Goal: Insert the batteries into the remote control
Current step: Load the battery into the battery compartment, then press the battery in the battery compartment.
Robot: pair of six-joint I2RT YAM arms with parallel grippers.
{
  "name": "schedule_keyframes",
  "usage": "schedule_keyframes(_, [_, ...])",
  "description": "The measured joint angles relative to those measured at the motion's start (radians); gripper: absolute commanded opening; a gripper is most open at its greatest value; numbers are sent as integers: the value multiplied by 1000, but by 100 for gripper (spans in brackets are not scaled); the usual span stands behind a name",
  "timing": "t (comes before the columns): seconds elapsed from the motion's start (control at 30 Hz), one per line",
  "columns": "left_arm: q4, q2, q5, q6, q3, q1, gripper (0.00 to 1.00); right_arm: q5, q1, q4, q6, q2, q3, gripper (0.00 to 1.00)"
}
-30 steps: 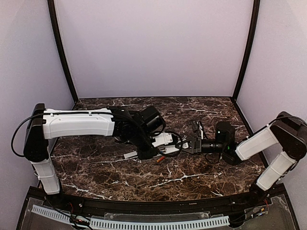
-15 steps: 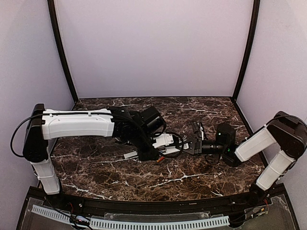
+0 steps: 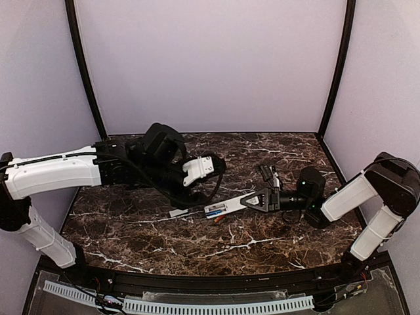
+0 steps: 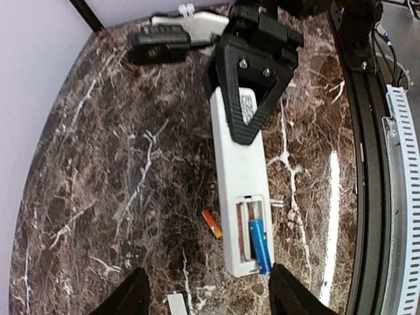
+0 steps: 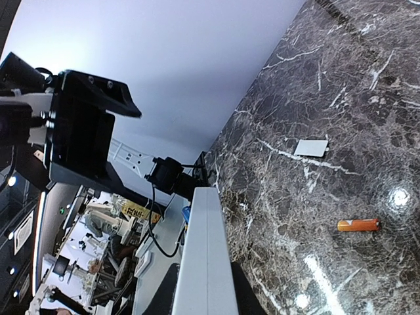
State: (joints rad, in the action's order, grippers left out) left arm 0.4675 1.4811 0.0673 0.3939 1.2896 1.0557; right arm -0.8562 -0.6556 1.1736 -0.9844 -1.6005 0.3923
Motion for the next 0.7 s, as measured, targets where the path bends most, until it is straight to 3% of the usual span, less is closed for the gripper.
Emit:
schedule_keyframes(0.27, [-93,-203,185,151,-182,-18,52,-138,6,-24,-21,8,24,0])
schedule_keyframes(0.47, [-27,-226,332,311,-197,-17,45,-215,8,-32,-45,19,55,0])
schedule_keyframes(0.7, [19,-238,399,423,-196,15,41,-261,-21,-45,-66,5,89,0])
